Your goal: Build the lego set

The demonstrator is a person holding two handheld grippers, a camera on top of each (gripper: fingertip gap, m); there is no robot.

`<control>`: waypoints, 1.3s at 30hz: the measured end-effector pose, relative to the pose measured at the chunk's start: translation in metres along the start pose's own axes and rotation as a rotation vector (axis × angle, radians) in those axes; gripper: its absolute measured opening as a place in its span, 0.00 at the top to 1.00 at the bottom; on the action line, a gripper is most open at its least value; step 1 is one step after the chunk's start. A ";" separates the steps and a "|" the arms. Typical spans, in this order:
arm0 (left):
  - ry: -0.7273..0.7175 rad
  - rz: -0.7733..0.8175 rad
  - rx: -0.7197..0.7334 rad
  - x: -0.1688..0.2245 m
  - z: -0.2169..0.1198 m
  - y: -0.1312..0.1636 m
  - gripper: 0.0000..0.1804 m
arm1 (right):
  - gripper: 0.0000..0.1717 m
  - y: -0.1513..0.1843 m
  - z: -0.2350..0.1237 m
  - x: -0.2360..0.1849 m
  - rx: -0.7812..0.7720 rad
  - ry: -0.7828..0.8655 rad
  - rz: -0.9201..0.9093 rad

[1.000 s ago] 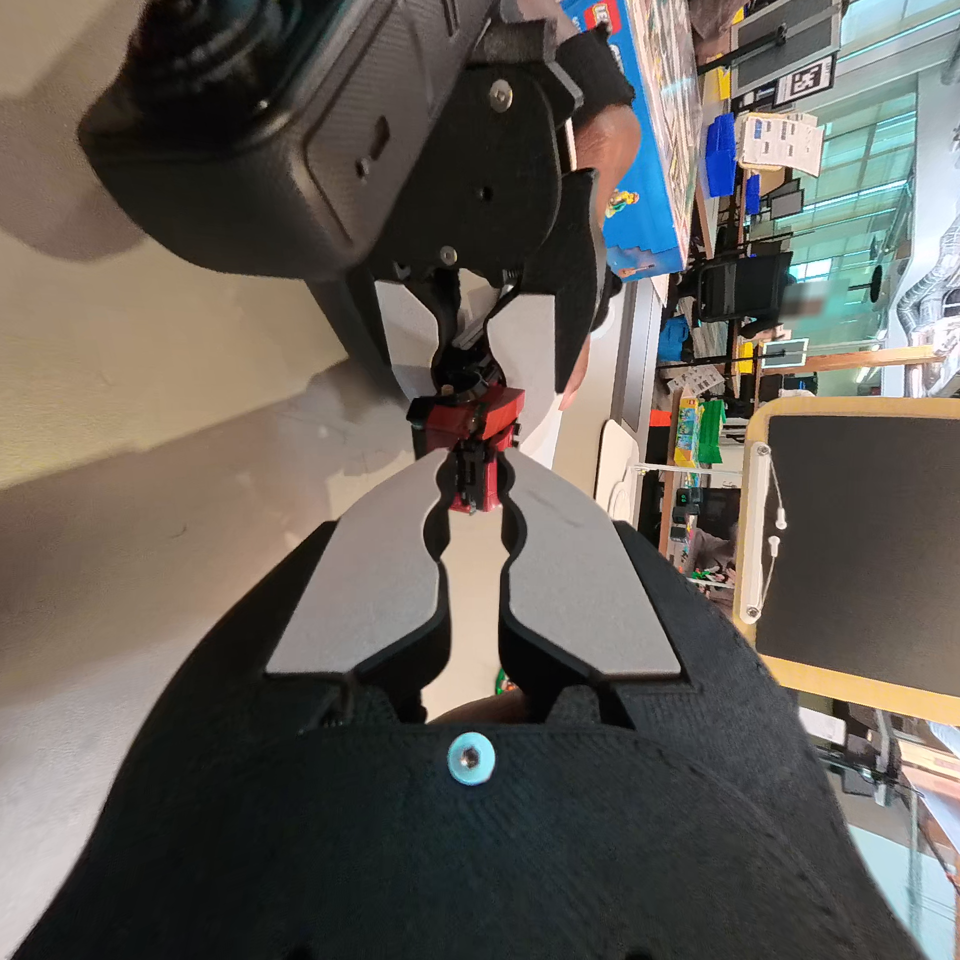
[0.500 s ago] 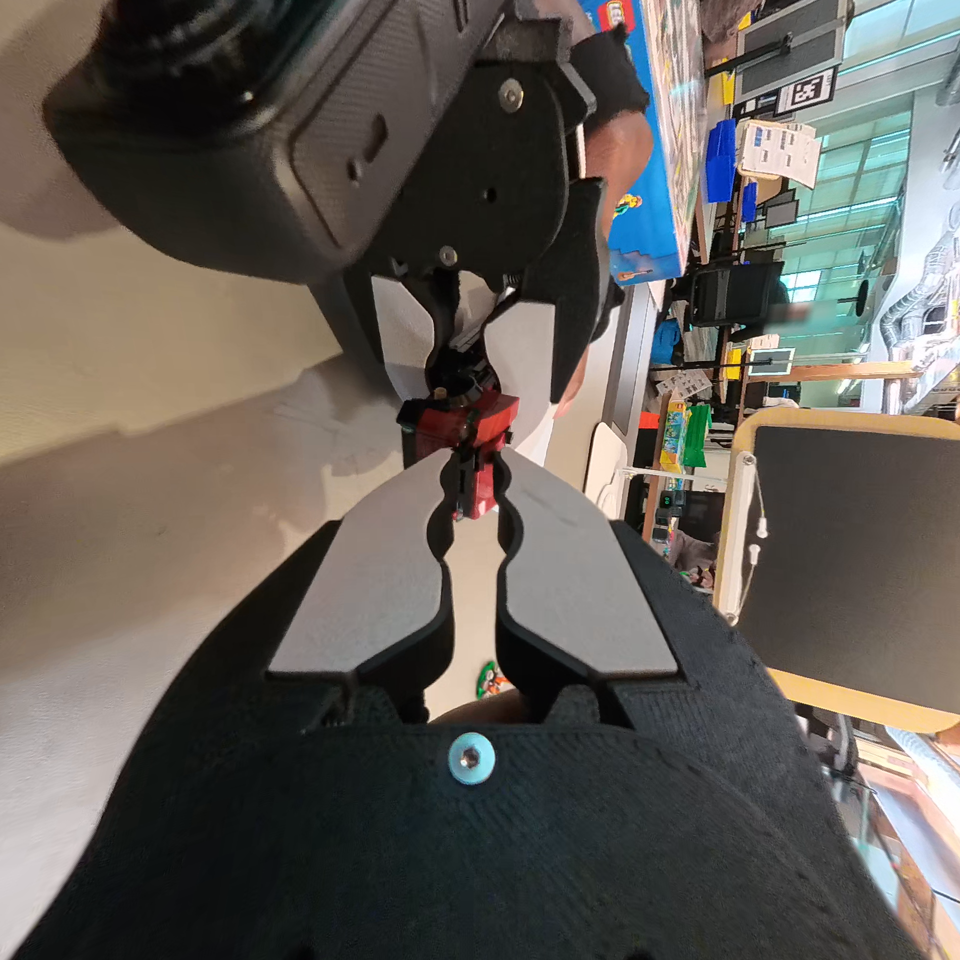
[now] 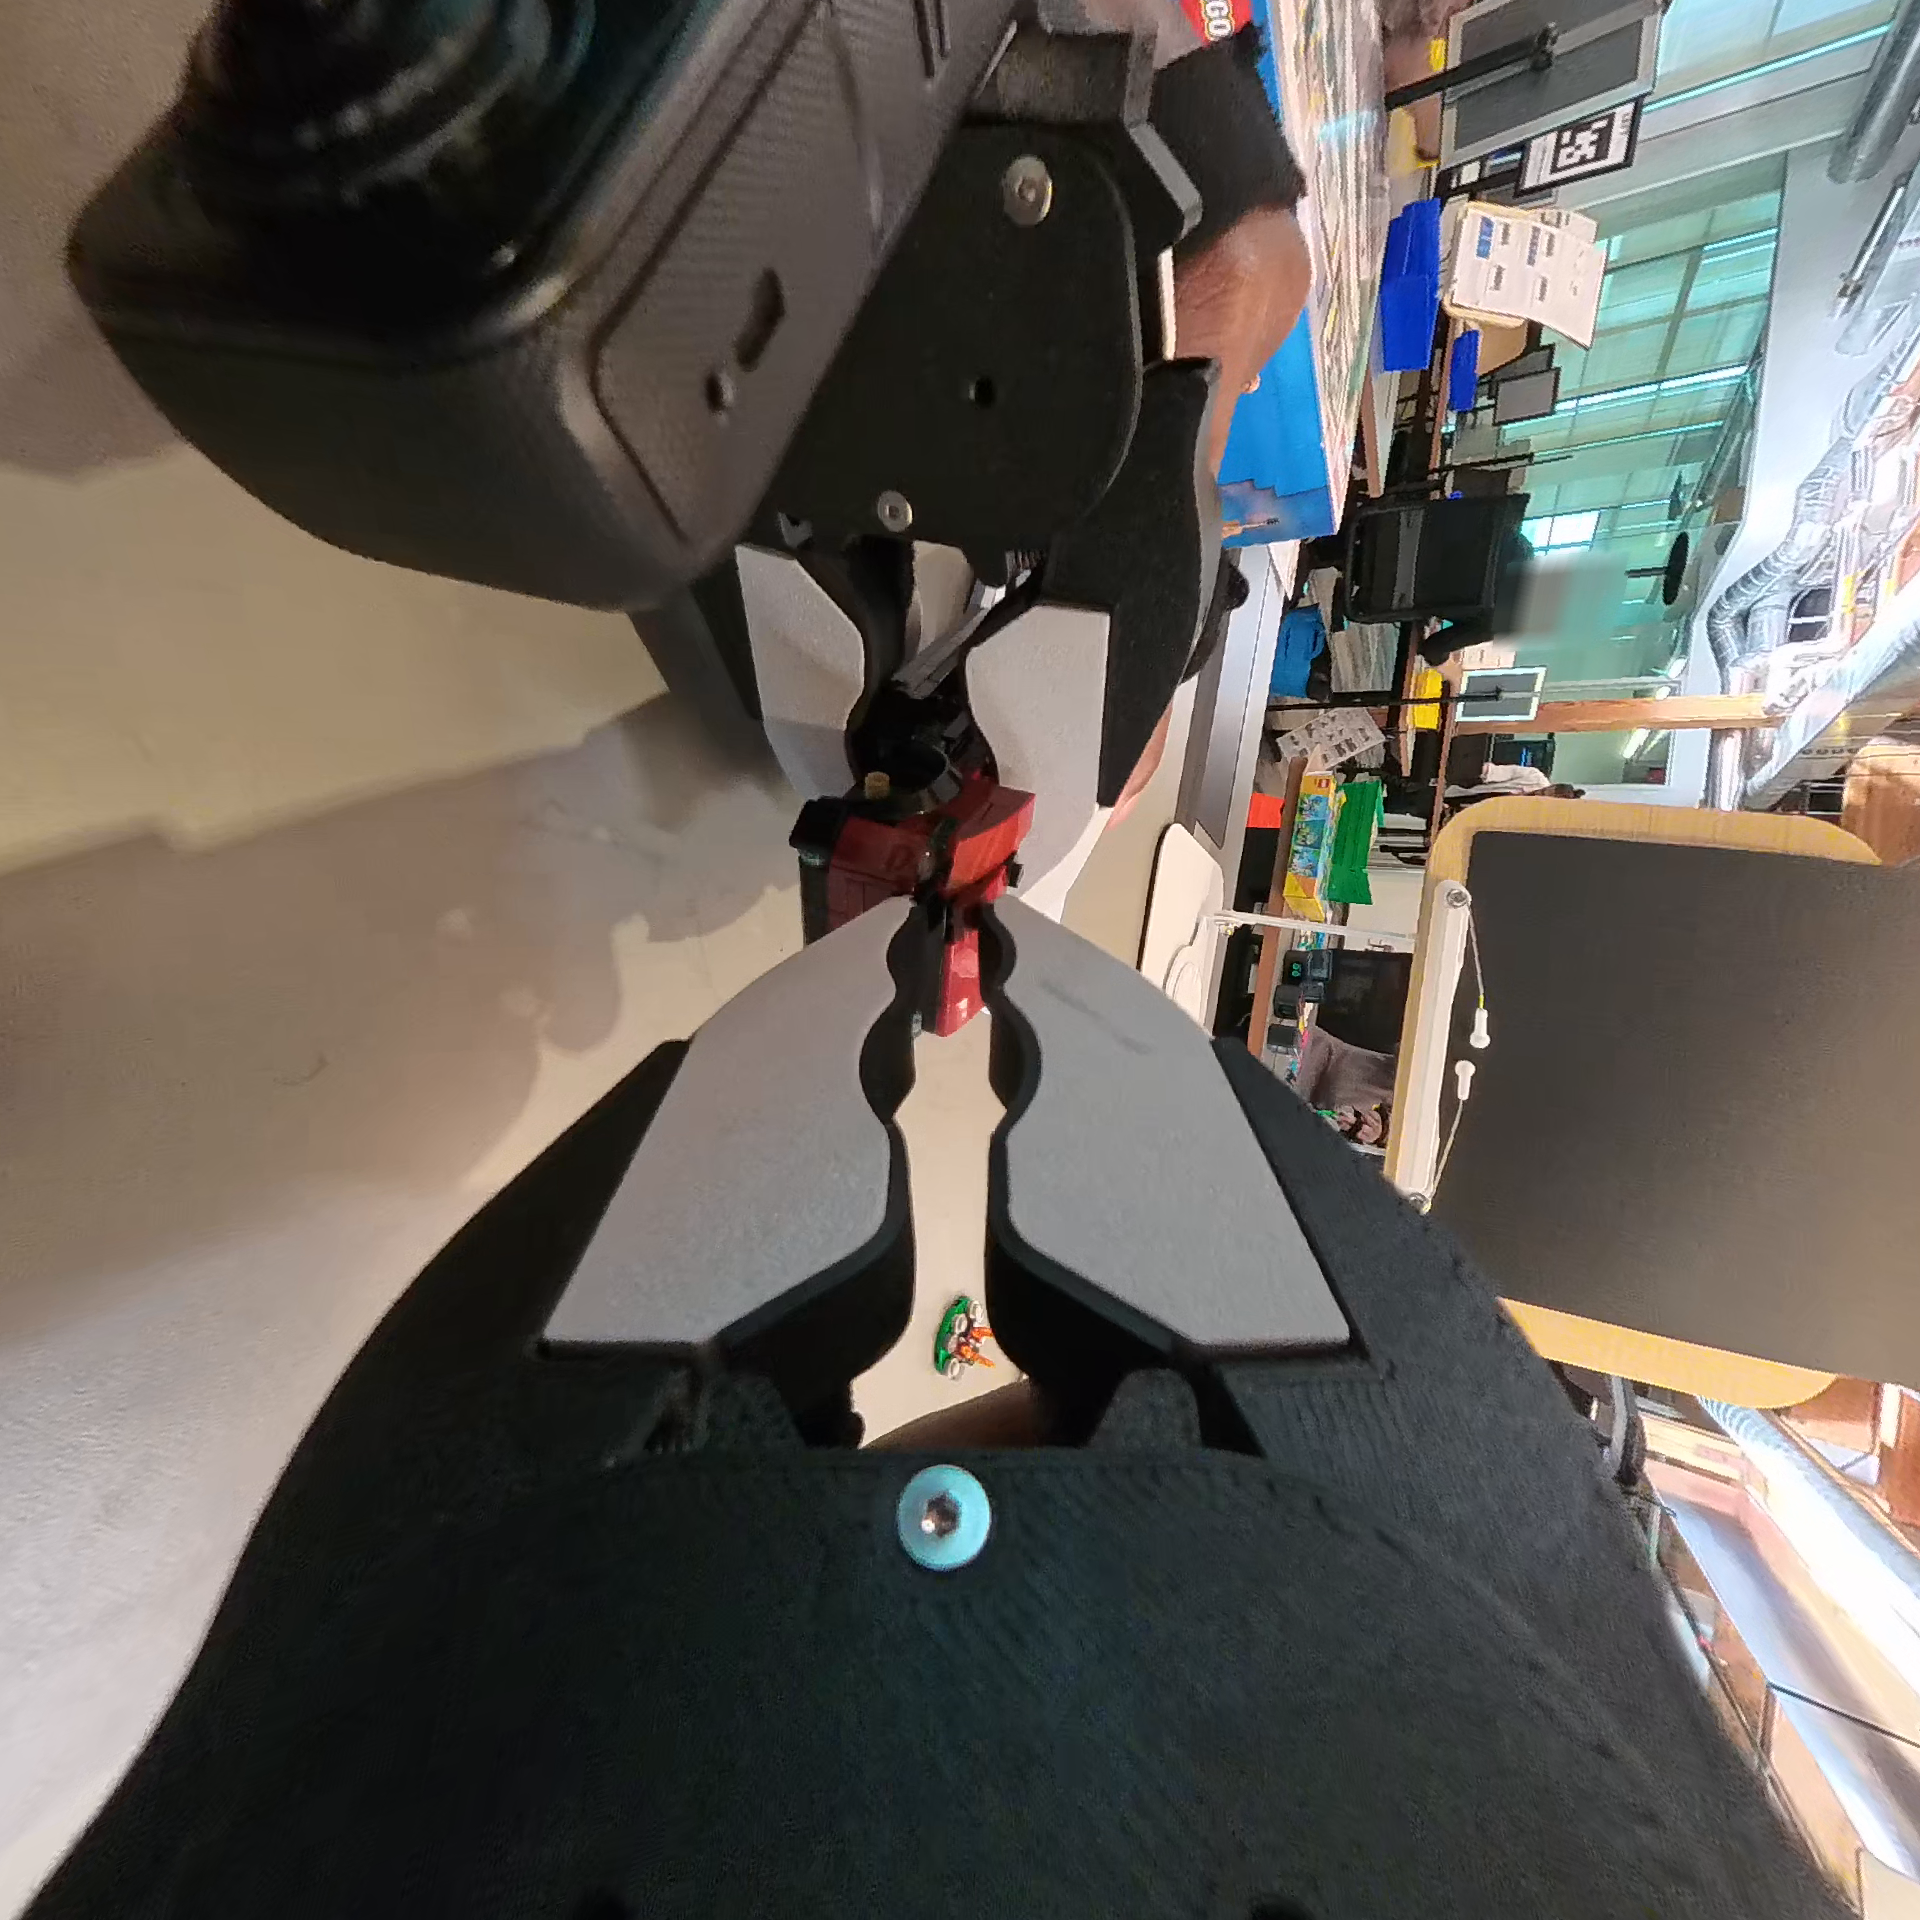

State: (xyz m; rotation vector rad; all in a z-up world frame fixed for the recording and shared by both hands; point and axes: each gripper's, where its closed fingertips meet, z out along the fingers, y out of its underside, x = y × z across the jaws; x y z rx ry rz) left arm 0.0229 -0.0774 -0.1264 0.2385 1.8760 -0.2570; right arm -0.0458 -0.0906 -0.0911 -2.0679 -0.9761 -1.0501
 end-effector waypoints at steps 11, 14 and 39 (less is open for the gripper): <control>-0.001 -0.010 0.005 -0.001 0.000 -0.001 0.81 | 0.95 -0.001 -0.001 0.002 0.006 -0.029 0.091; -0.001 -0.011 0.008 -0.001 0.001 -0.002 0.81 | 0.95 -0.001 -0.001 0.001 0.015 -0.049 0.142; 0.006 -0.020 0.024 0.003 0.002 -0.007 0.81 | 0.96 -0.006 -0.003 0.000 0.059 -0.089 0.106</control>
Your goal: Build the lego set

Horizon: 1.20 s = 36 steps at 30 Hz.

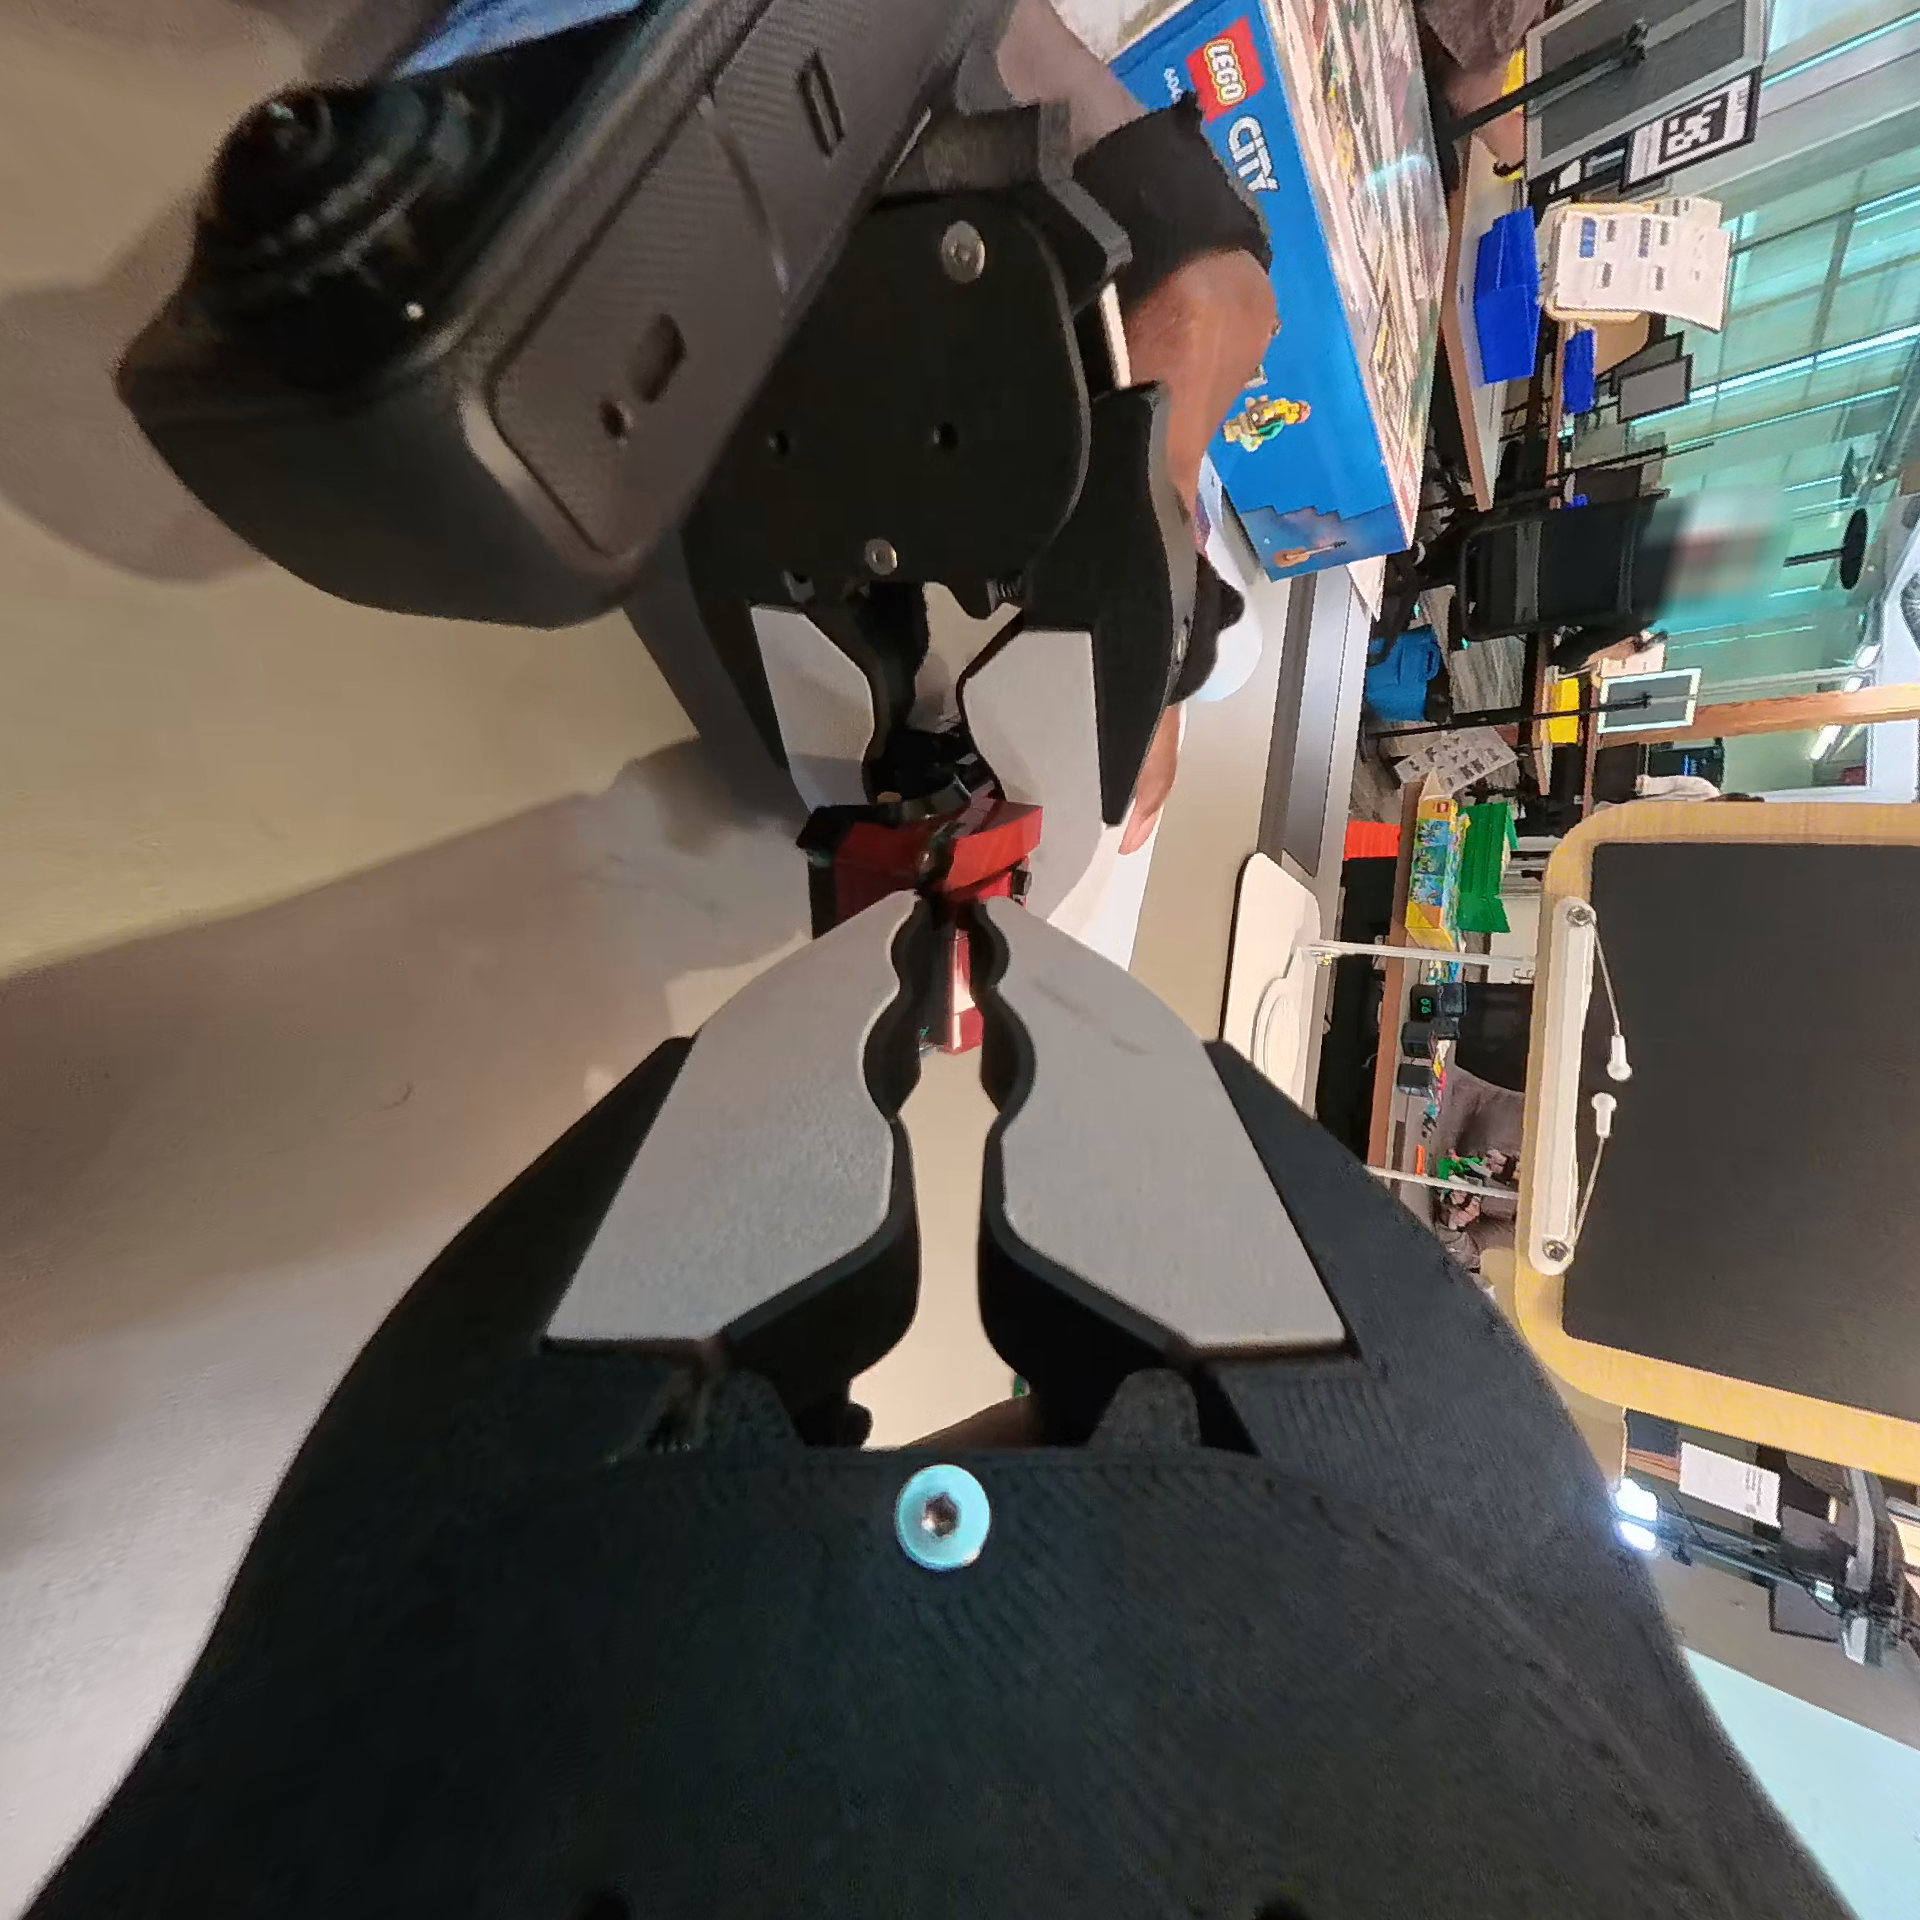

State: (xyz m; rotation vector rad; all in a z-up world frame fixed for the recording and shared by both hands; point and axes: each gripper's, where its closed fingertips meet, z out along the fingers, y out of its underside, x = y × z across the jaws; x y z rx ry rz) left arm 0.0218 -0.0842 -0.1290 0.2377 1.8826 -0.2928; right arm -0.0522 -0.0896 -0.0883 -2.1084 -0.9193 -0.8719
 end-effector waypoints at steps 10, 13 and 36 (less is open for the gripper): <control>-0.012 -0.072 0.021 -0.005 -0.003 -0.001 0.81 | 0.88 0.006 -0.006 0.008 -0.003 0.089 0.013; -0.019 -0.103 0.039 -0.008 -0.004 -0.003 0.81 | 0.86 0.004 -0.014 0.012 0.035 0.131 0.058; -0.642 -0.005 0.255 -0.080 -0.056 -0.037 0.81 | 0.86 -0.008 -0.059 0.021 0.311 0.531 0.023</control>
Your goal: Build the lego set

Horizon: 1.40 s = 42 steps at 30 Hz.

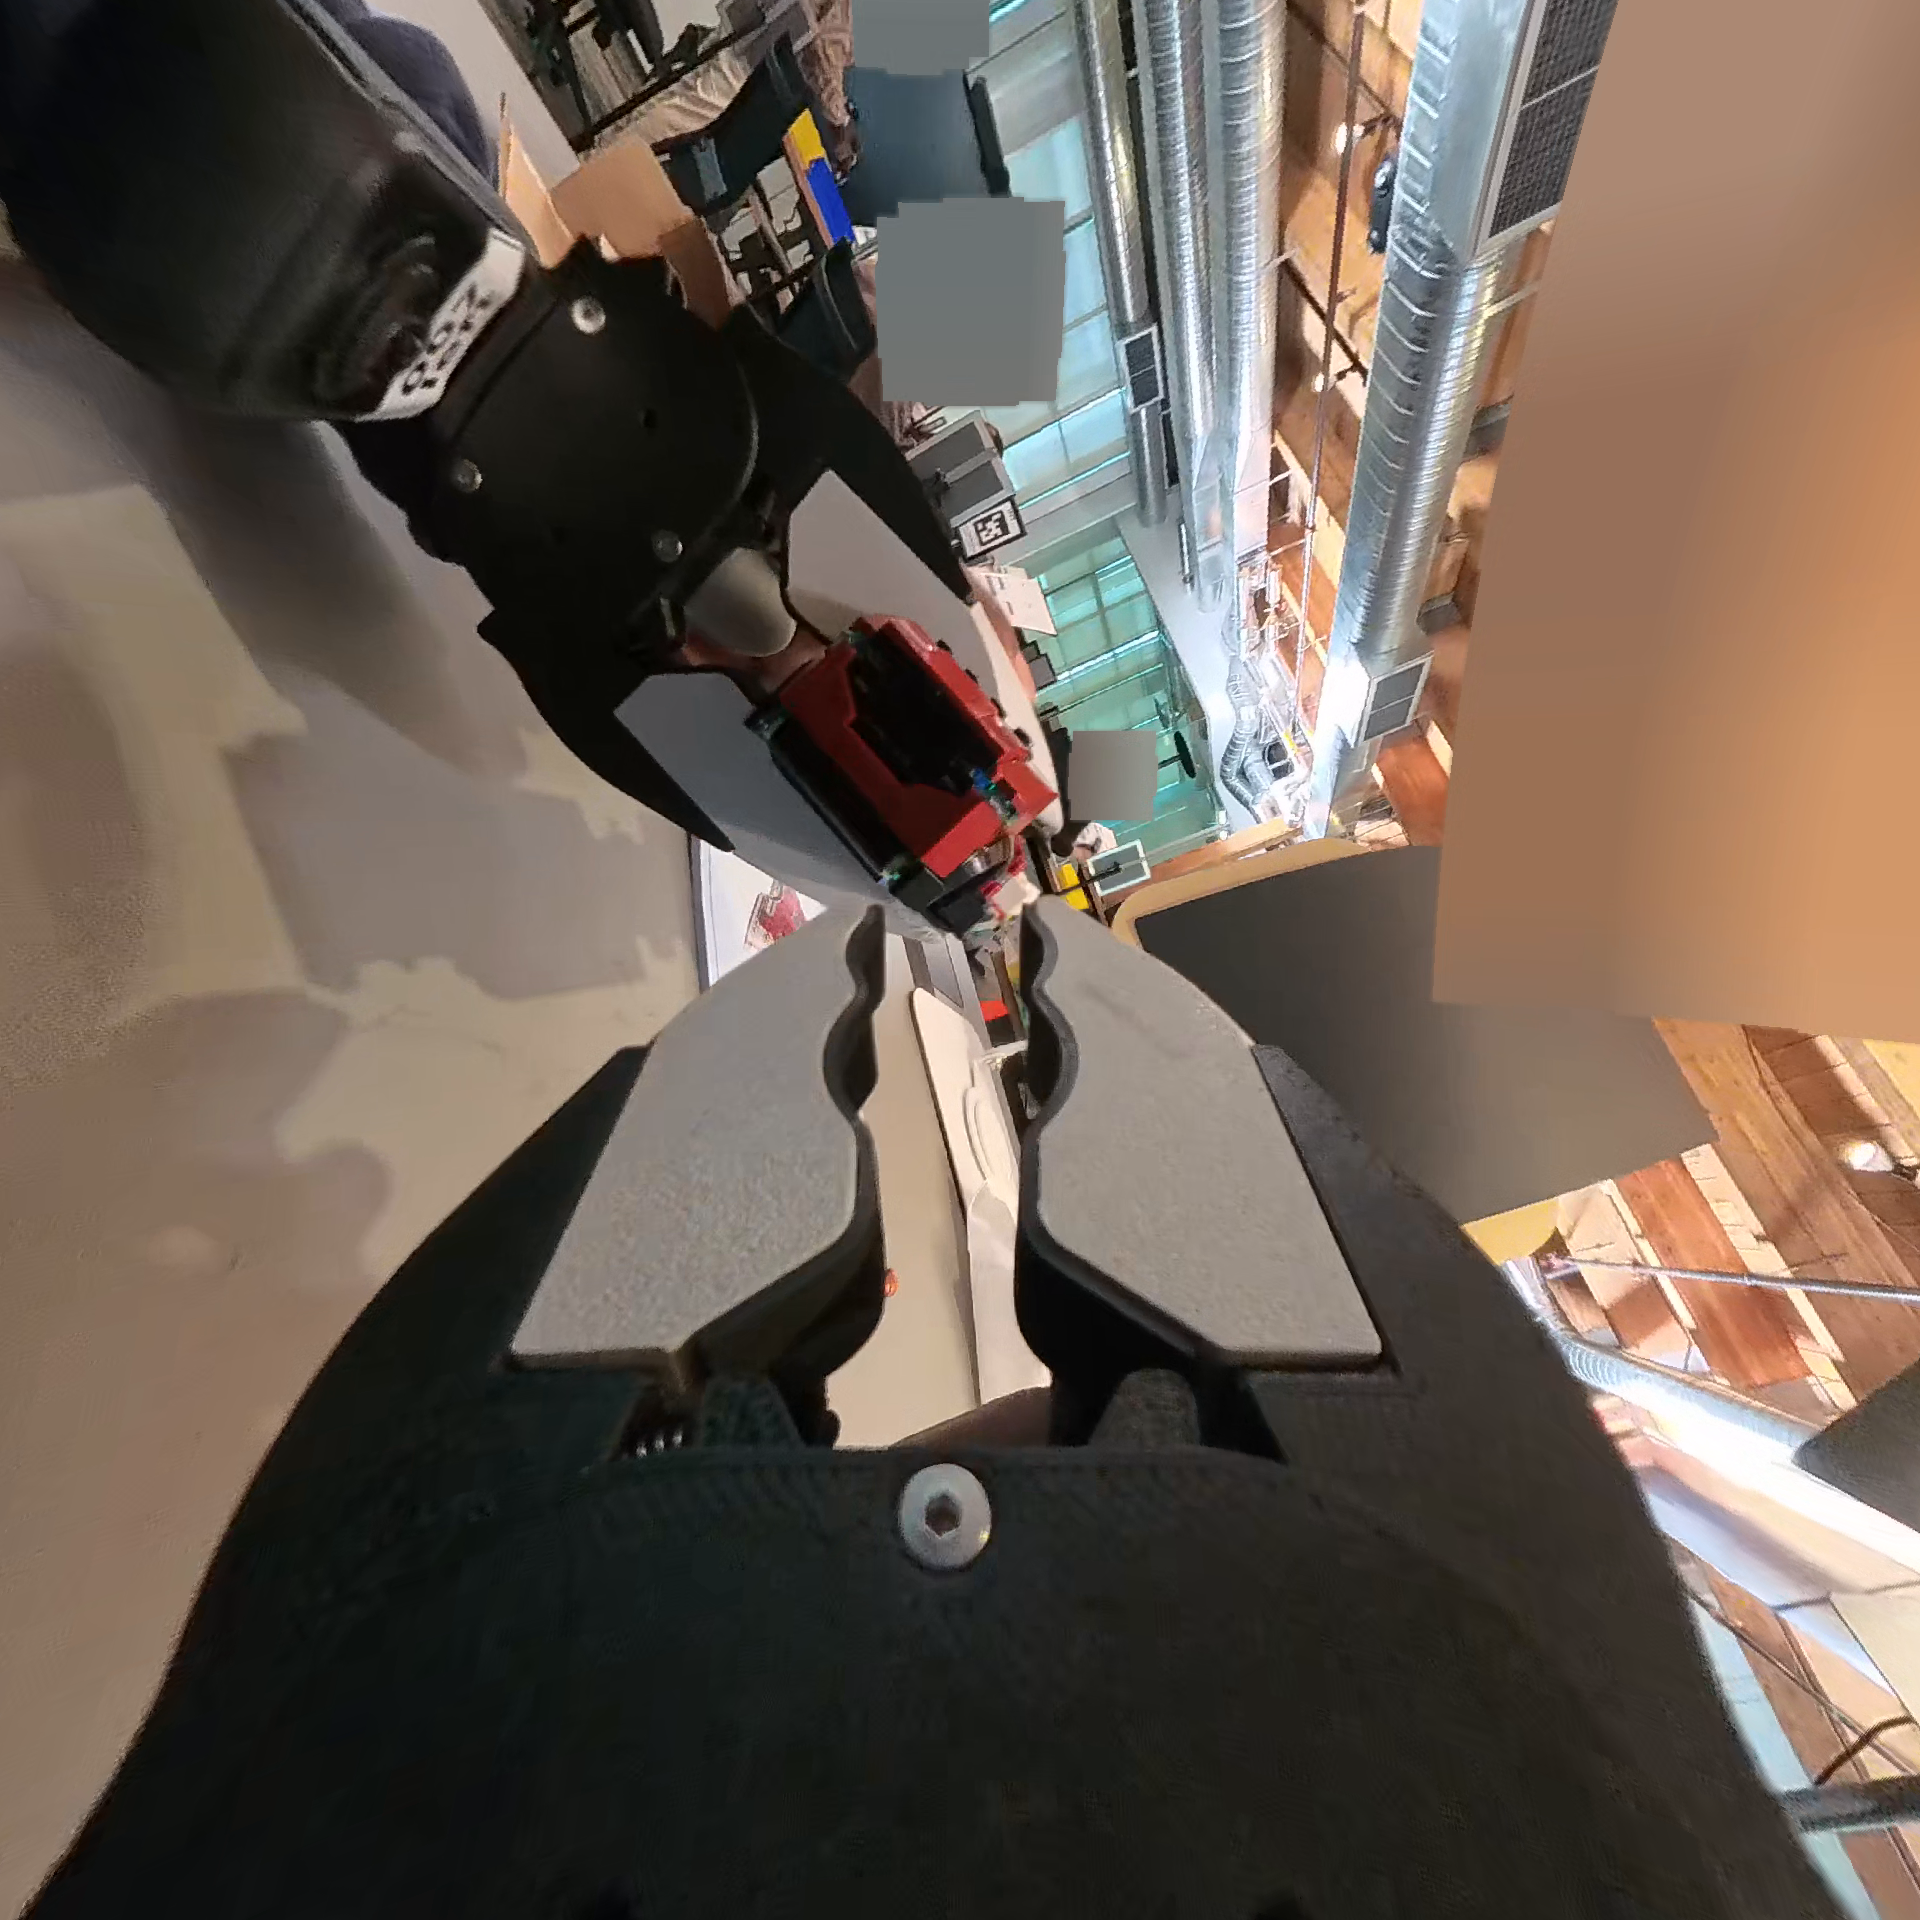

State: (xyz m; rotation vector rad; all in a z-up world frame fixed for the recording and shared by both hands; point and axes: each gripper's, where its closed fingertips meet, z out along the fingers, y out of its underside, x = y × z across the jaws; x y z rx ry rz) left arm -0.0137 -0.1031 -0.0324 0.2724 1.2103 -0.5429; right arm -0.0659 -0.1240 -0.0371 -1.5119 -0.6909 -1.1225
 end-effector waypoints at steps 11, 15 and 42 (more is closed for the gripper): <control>0.545 0.129 -0.247 0.080 -0.004 0.031 0.81 | 0.86 0.016 0.003 -0.014 -0.066 -0.043 -0.024; 0.649 0.150 -0.349 0.081 -0.013 0.042 0.81 | 0.85 0.021 0.009 -0.022 -0.101 -0.106 0.010; 0.784 0.185 -0.398 0.080 -0.044 0.056 0.81 | 0.88 0.028 0.041 -0.052 -0.149 -0.438 -0.054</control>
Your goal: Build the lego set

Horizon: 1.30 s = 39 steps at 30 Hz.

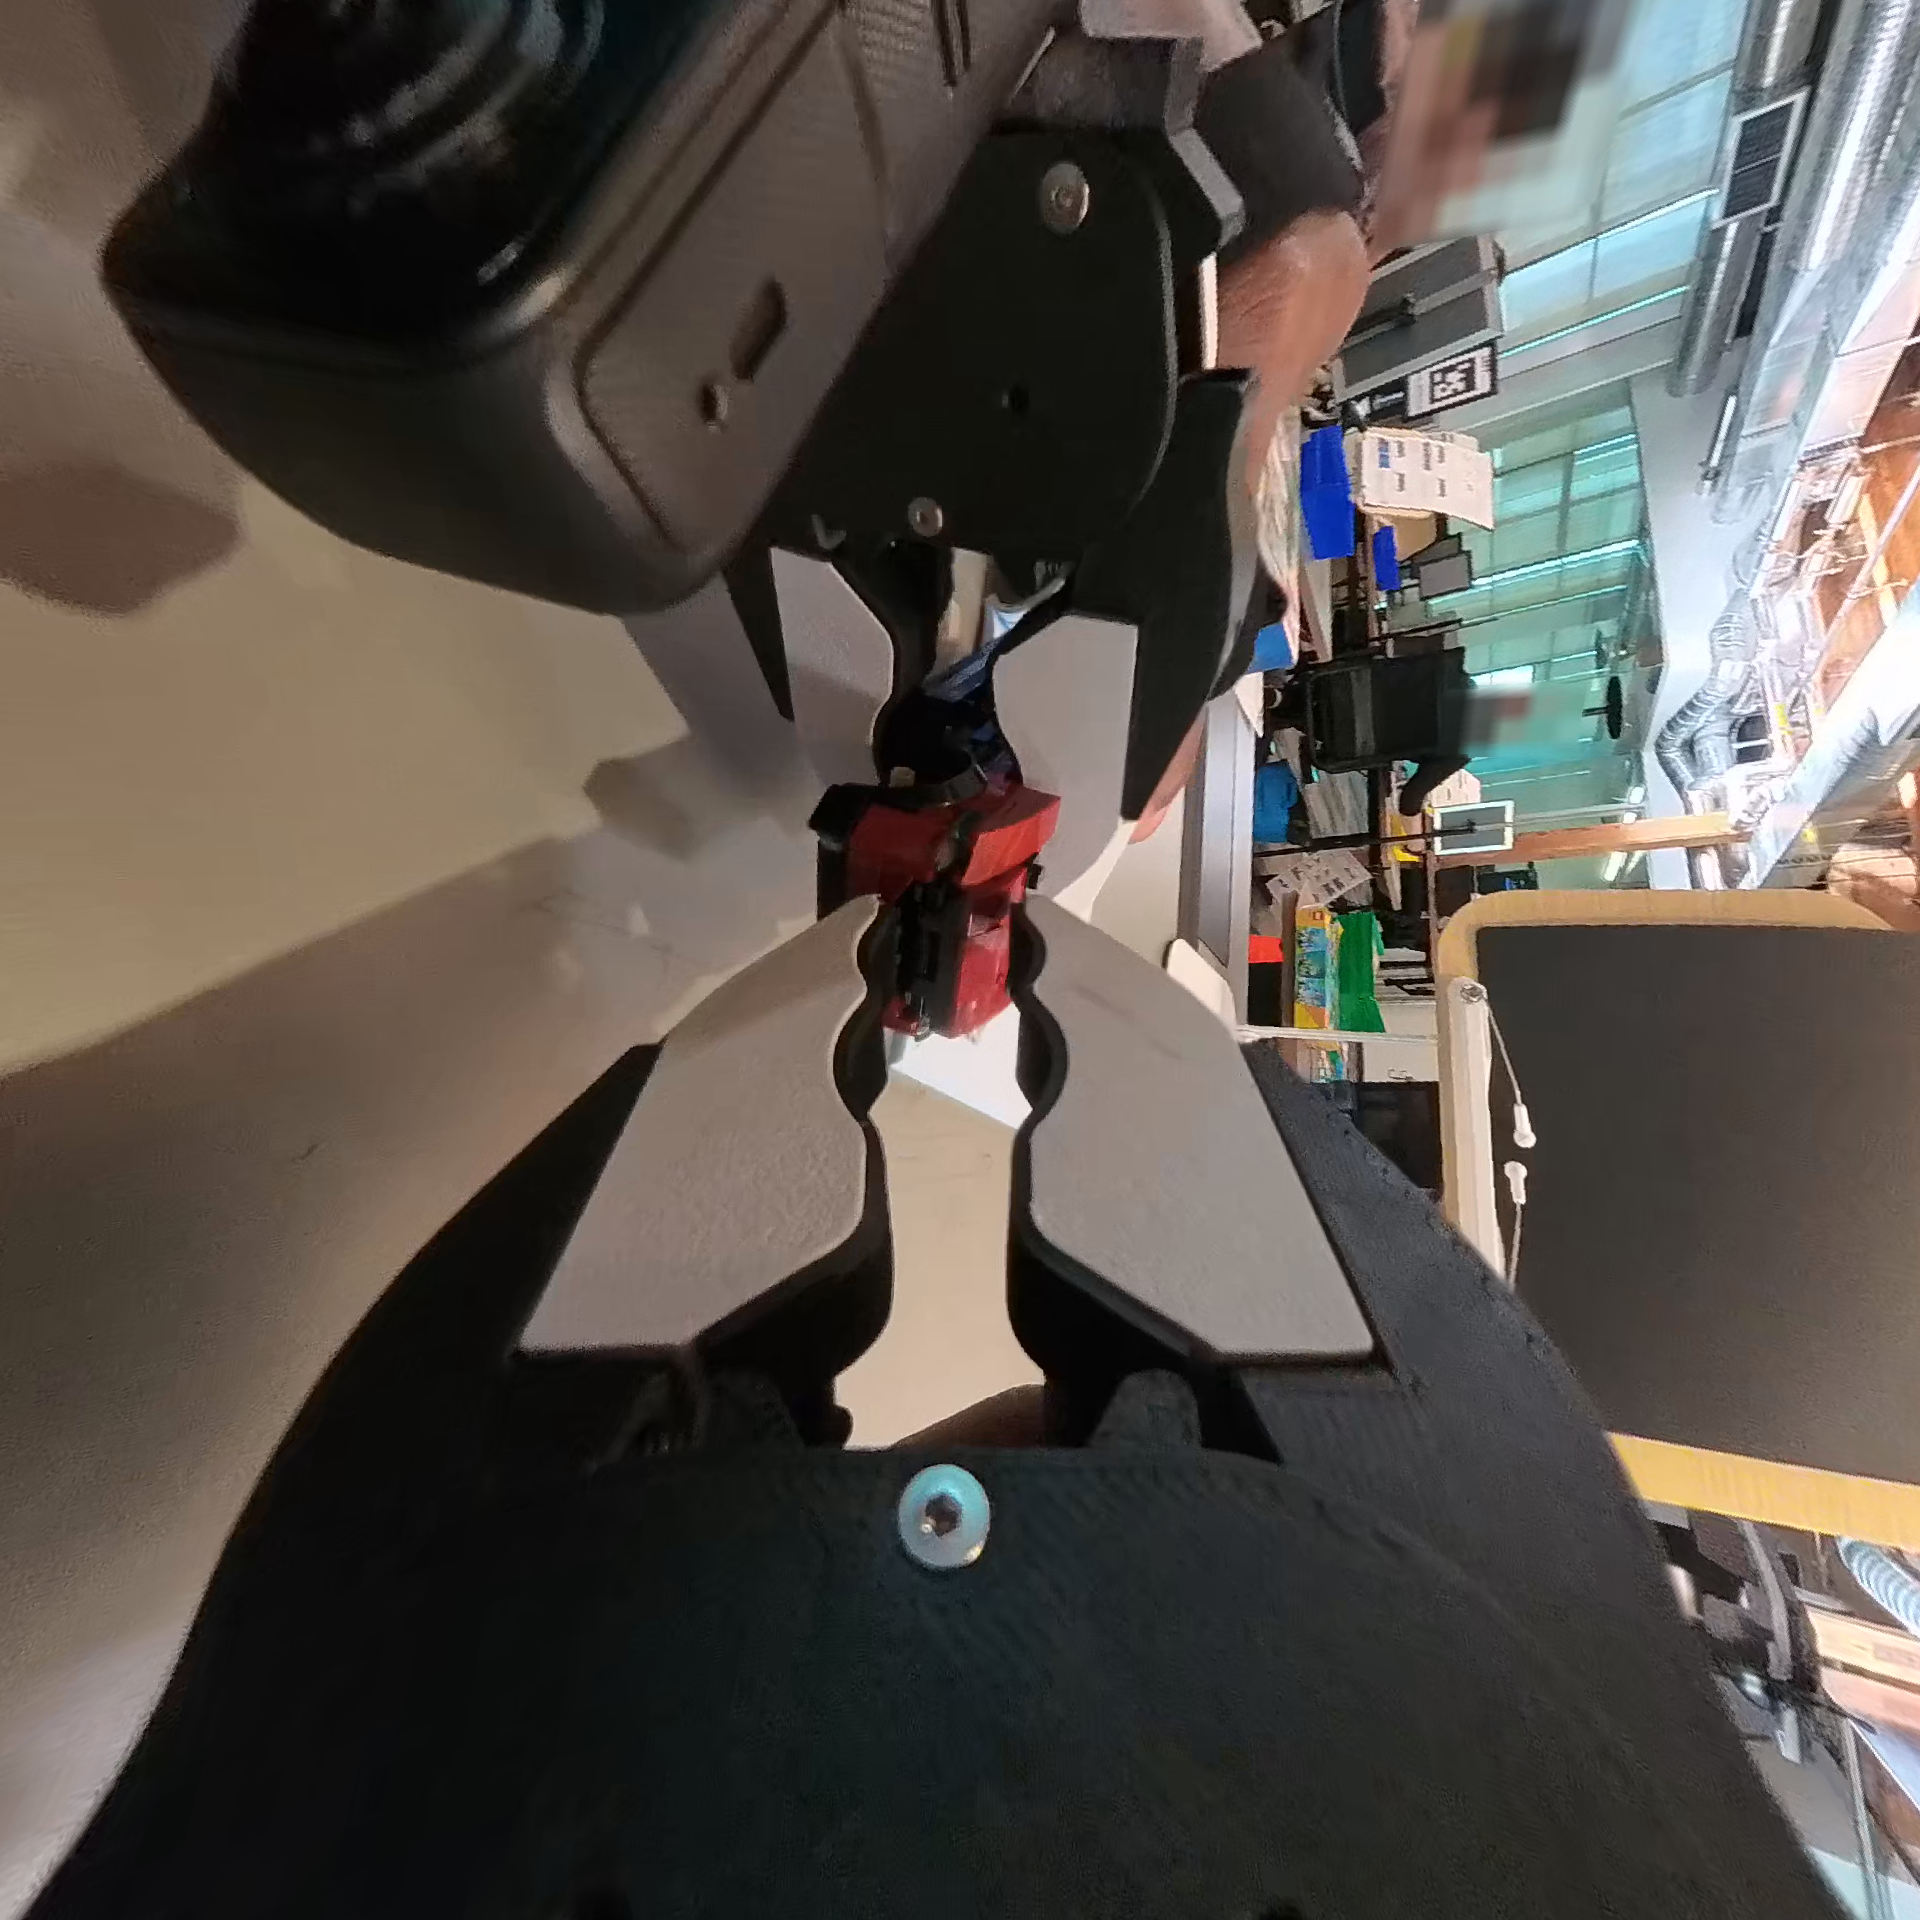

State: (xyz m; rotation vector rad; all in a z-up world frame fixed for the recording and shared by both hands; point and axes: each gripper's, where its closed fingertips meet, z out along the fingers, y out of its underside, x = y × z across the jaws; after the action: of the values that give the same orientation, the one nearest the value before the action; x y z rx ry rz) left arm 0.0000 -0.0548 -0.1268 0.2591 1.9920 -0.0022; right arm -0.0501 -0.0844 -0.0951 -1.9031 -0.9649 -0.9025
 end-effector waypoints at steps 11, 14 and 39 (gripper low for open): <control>0.040 0.030 0.018 0.004 -0.001 -0.002 0.81 | 0.90 0.002 0.003 -0.007 -0.001 -0.098 -0.024; 0.046 0.033 0.017 0.004 -0.001 -0.001 0.81 | 0.90 0.001 0.004 -0.007 0.001 -0.110 -0.042; 0.078 -0.064 0.007 0.005 0.005 0.000 0.81 | 0.91 0.001 0.007 0.002 -0.013 -0.073 -0.070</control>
State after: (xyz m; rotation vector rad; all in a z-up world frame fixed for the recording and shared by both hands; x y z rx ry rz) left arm 0.0023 -0.0541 -0.1330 0.2030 2.0772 -0.0404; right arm -0.0465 -0.0781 -0.0969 -1.9354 -1.0770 -0.8871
